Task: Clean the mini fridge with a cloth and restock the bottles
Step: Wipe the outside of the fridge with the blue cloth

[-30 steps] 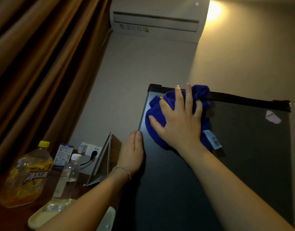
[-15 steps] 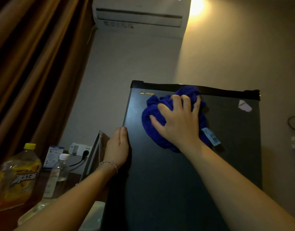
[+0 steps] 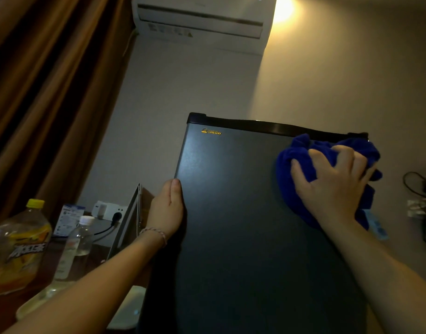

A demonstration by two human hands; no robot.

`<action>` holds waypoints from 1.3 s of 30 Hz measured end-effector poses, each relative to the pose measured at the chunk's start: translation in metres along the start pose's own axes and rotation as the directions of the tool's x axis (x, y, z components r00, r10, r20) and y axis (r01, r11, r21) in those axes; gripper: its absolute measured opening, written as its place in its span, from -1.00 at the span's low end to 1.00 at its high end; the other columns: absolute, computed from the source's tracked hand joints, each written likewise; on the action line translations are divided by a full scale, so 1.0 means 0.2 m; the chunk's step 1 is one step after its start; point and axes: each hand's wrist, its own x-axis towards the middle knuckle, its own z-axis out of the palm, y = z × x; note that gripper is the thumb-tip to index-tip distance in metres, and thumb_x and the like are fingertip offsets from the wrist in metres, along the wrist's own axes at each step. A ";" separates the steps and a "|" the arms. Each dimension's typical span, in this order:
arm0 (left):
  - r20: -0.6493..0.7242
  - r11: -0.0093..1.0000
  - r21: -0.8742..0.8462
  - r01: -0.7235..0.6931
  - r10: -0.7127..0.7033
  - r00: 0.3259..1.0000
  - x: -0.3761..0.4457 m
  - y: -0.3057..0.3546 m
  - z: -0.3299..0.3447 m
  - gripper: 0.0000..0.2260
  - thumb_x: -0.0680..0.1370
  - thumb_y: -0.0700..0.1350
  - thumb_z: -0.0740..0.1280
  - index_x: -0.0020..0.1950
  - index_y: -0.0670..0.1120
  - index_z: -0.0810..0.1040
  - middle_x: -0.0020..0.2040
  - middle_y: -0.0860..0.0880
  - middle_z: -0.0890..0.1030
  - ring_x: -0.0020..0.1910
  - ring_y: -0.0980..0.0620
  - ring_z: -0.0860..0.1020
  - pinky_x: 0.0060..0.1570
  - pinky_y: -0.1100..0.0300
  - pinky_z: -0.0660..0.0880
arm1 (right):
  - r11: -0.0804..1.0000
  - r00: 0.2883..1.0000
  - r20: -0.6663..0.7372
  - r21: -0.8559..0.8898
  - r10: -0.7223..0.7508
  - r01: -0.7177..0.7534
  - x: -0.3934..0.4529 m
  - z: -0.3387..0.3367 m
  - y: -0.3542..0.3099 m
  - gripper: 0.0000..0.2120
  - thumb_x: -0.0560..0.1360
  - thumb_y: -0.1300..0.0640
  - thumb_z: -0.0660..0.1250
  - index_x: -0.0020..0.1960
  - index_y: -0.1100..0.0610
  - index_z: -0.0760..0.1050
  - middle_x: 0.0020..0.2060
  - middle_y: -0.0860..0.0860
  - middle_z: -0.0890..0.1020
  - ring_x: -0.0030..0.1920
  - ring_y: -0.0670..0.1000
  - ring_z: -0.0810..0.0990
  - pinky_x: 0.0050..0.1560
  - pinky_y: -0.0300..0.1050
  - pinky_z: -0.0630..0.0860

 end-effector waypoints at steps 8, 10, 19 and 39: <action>0.021 0.999 -0.037 -0.002 0.003 1.000 -0.01 0.02 -0.02 -0.61 0.69 0.10 -0.06 -0.09 -0.05 0.44 -0.19 -0.12 0.56 -0.24 0.05 0.55 -0.23 0.23 0.45 | 0.996 0.996 0.017 0.014 0.091 -0.091 -0.07 0.12 -0.49 -0.55 0.53 -0.27 0.21 0.24 0.00 0.53 0.25 0.17 0.44 0.30 0.30 0.36 0.44 0.41 0.14; 0.025 0.998 -0.058 0.000 0.002 1.000 -0.01 0.02 -0.02 -0.62 0.70 0.09 -0.05 -0.09 -0.03 0.45 -0.20 -0.07 0.56 -0.27 0.17 0.54 -0.21 0.26 0.44 | 0.996 0.997 0.017 0.045 0.077 -0.078 -0.04 0.17 -0.65 -0.54 0.54 -0.27 0.20 0.28 -0.03 0.53 0.26 0.18 0.46 0.30 0.31 0.38 0.43 0.42 0.14; -0.002 0.995 -0.097 -0.012 0.012 1.000 -0.01 -0.01 -0.01 -0.63 0.70 0.08 -0.03 -0.11 -0.04 0.46 -0.18 -0.09 0.54 -0.28 0.17 0.50 -0.24 0.37 0.44 | 0.990 0.989 0.088 0.081 -0.119 0.112 0.05 0.28 -1.01 -0.41 0.49 -0.46 0.08 0.31 -0.14 0.54 0.35 0.15 0.42 0.37 0.32 0.31 0.43 0.47 0.04; 0.060 0.998 -0.018 0.063 -0.062 0.996 -0.12 0.00 -0.03 -0.65 0.71 0.08 -0.09 -0.03 0.02 0.44 -0.11 0.10 0.53 -0.11 0.27 0.49 -0.20 0.40 0.33 | 0.994 0.994 0.030 0.034 -0.102 0.101 0.09 0.02 0.03 -0.46 0.46 -0.38 0.24 0.29 -0.07 0.52 0.34 0.16 0.39 0.35 0.31 0.29 0.43 0.41 0.12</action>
